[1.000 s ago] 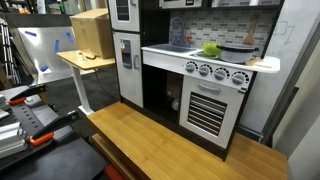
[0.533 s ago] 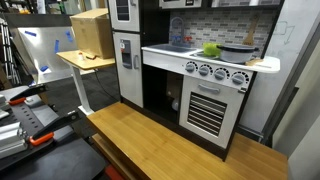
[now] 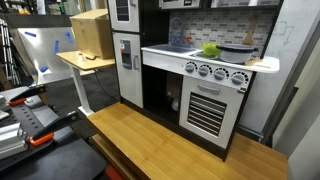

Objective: Open the door of the cabinet above the sink

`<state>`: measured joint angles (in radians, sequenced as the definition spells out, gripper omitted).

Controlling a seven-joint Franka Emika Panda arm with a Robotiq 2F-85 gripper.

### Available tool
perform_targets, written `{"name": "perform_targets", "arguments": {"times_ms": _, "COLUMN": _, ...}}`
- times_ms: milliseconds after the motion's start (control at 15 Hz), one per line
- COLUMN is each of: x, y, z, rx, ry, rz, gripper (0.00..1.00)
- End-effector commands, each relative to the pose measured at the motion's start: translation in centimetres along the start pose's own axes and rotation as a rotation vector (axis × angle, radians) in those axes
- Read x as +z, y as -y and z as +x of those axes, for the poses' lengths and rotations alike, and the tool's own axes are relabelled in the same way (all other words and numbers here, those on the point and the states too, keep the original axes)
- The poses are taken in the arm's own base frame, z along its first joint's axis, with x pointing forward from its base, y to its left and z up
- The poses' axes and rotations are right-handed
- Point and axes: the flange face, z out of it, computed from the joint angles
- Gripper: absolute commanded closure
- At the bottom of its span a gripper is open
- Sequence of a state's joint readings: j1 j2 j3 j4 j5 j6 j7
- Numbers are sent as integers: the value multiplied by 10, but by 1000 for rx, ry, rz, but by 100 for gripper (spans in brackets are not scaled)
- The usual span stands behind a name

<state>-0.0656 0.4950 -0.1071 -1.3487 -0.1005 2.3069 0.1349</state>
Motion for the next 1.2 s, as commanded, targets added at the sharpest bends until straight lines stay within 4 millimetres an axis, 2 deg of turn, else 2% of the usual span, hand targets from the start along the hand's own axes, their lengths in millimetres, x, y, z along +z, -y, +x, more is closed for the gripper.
{"name": "perform_targets", "arguments": {"times_ms": 0, "x": -9, "y": 19, "z": -24, "rx": -4, "ry": 8, "rz": -25, "gripper": 95}}
{"name": "perform_targets", "arguments": {"times_ms": 200, "x": -13, "y": 23, "z": -40, "rx": 16, "ry": 14, "rz": -28, "gripper": 95}}
{"name": "perform_targets", "arguments": {"times_ms": 267, "x": -14, "y": 24, "z": -44, "rx": 25, "ry": 15, "rz": -26, "gripper": 56}}
{"name": "perform_targets", "arguments": {"times_ms": 400, "x": -14, "y": 29, "z": -56, "rx": 10, "ry": 32, "rz": -28, "gripper": 49}}
{"name": "perform_targets", "arguments": {"times_ms": 733, "x": -10, "y": 45, "z": -76, "rx": -35, "ry": 70, "rz": -26, "gripper": 12}}
{"name": "perform_targets", "arguments": {"times_ms": 867, "x": -8, "y": 47, "z": -80, "rx": -12, "ry": 82, "rz": -45, "gripper": 0}}
{"name": "perform_targets", "arguments": {"times_ms": 1133, "x": -5, "y": 39, "z": -86, "rx": 143, "ry": 89, "rz": -124, "gripper": 0}}
